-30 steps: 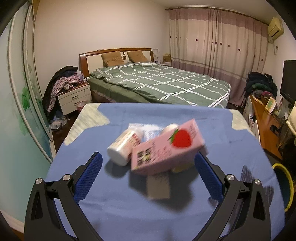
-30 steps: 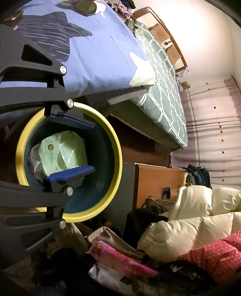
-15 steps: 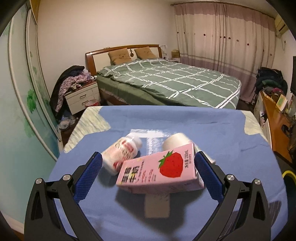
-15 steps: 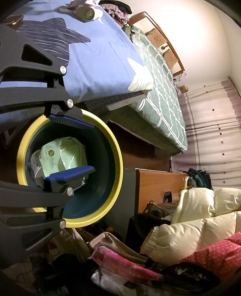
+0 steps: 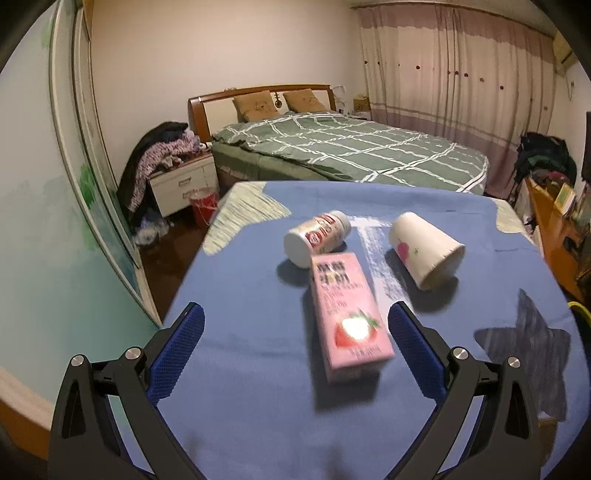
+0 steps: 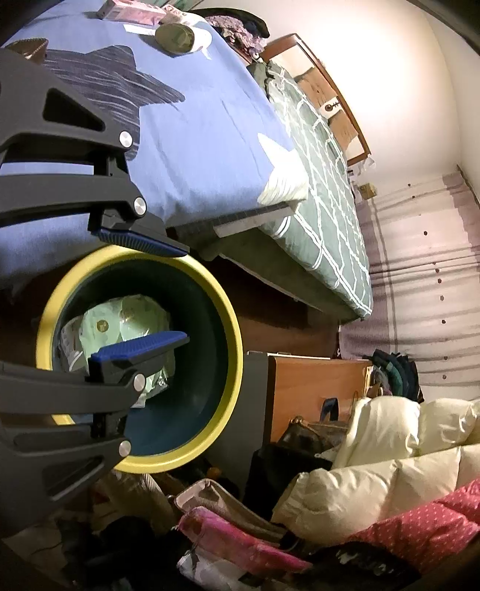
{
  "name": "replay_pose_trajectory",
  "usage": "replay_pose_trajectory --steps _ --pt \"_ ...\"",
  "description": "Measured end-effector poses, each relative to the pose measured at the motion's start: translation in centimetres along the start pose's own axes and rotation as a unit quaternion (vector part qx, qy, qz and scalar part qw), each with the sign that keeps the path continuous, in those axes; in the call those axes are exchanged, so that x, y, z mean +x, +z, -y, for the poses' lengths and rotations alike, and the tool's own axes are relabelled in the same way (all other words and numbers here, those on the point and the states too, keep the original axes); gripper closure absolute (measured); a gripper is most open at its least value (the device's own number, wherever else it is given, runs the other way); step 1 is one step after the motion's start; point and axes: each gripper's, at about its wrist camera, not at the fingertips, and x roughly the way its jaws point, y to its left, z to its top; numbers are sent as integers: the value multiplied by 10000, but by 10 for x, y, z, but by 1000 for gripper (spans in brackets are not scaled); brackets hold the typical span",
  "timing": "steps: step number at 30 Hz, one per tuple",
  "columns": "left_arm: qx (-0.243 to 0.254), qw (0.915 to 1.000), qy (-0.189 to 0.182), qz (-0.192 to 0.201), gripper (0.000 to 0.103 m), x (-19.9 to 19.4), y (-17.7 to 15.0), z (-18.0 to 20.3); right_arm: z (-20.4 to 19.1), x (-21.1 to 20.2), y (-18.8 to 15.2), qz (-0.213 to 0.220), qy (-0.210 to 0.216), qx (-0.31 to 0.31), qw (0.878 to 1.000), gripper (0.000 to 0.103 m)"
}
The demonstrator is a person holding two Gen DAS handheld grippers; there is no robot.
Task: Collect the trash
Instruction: 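Grasp the pink strawberry milk carton with the left gripper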
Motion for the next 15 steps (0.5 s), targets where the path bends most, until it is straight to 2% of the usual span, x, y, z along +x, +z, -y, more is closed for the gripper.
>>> replay_pose_trajectory --steps 4,11,12,15 --pt "8 9998 -161 -109 5 -1 -16 10 -2 -1 0 11 55 -25 10000 63" --pt "198 9991 54 -370 5 37 -18 35 6 0 0 -5 104 66 9999 63" --pt "175 9990 90 -397 6 42 -17 35 8 0 0 -5 106 82 9999 63" --pt "125 9985 174 -495 17 55 -16 35 9 0 0 -4 106 117 9999 63"
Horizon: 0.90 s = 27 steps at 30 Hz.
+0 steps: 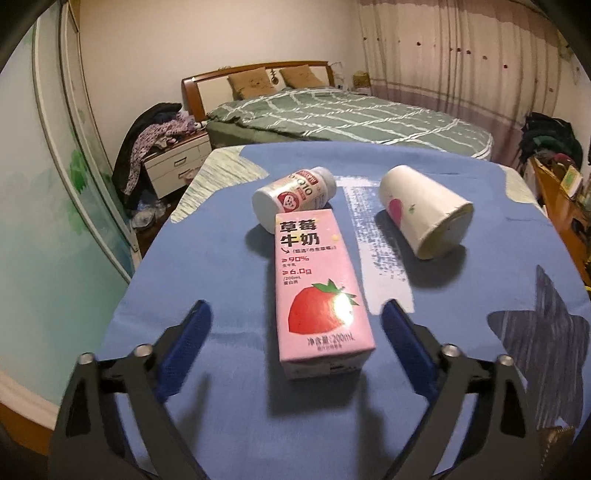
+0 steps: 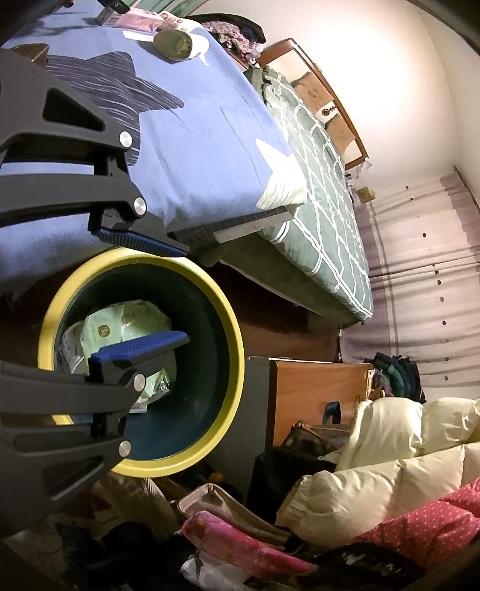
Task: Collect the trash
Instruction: 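Grasp the pink strawberry milk carton with the left gripper, then carry the milk carton over the bin and open the left gripper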
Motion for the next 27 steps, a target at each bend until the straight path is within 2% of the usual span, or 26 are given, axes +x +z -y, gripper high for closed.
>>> replay_pose_trajectory --steps 4,8,12,19,27 --pt "4 9999 -43 -120 28 13 1 1 0 2 -1 -16 20 -2 10000 63" --pt "62 9997 -226 -123 52 15 2 2 -2 2 -2 -27 39 -15 10000 63" --pt "168 9993 -330 -12 53 5 -1 2 -2 1 -1 -12 42 -13 10000 63" --pt "337 9974 -551 327 53 -36 -7 10 -3 -4 -2 29 85 -29 10000 63" --pt "654 9903 -1028 676 53 -80 4 45 9 -21 0 162 65 -24 9998 63"
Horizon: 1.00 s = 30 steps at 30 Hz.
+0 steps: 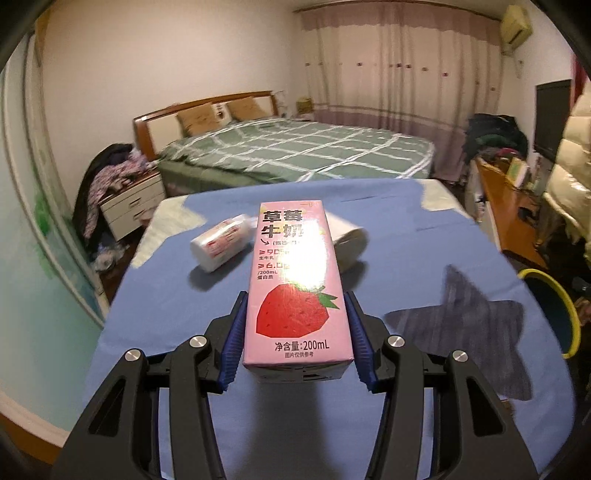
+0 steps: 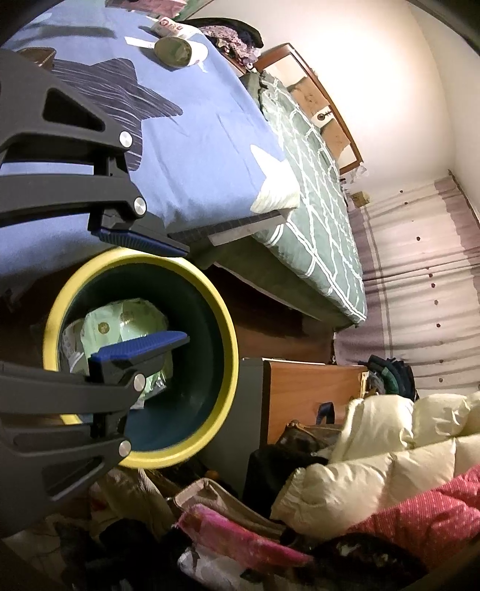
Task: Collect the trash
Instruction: 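Carry the milk carton over the bin and open the left gripper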
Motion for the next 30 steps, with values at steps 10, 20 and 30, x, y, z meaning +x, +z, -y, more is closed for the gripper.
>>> replay_pose_trajectory --steps 10,20,30 --pt "649 9939 -894 -9 53 7 21 100 38 -25 -8 80 -222 16 9997 63" --pt "1344 9718 -1924 -213 53 16 35 246 85 -45 -23 154 -506 314 9981 62" --pt "1929 9527 -2278 -571 53 34 21 370 111 -53 -29 255 -639 478 9965 59"
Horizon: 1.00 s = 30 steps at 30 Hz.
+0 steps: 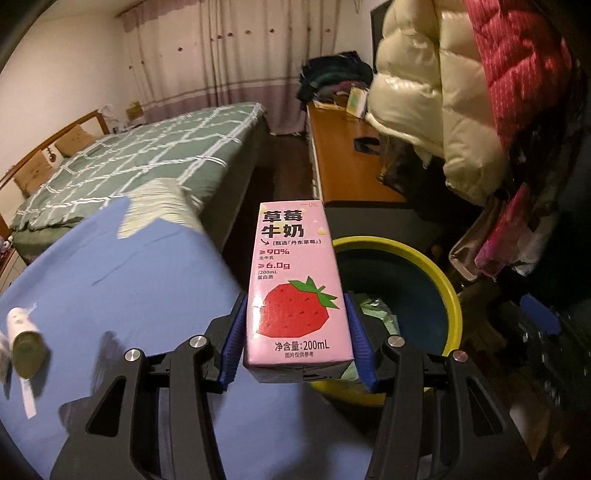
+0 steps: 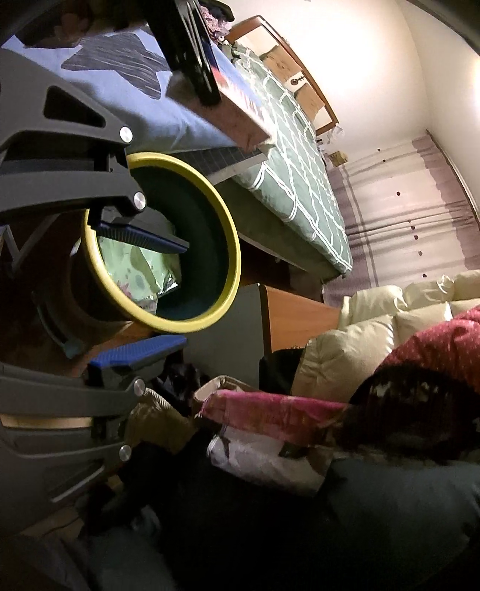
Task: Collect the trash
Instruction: 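Carry the milk carton over the bin and open the left gripper, then grasp the dark brown square container with the right gripper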
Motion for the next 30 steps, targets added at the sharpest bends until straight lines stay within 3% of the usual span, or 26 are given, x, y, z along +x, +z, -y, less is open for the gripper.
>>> replay_pose_trajectory --steps 8,10,12,15,19,24,30 --pt "199 9989 113 -411 49 49 7 31 9 2 -2 -18 65 101 9999 58" --pt "196 9988 208 -388 25 53 5 31 10 2 -2 -19 71 112 9999 58" --pt "119 9992 263 -290 21 47 5 28 10 1 -2 -13 85 114 9999 57" --pt "-43 9998 144 -123 19 22 7 15 6 0 -2 -18 111 89 9999 57" --pt "-357 9988 53 340 9 -33 7 -16 -11 0 -6 -75 228 -68 9997 53" --pt "-684 9918 485 968 5 -113 -15 -77 -49 -1 -12 -158 555 -401 9975 53" --pt "-1294 9774 1229 1136 5 -177 -70 -159 -110 -9 -23 -259 1087 -949 9892 53"
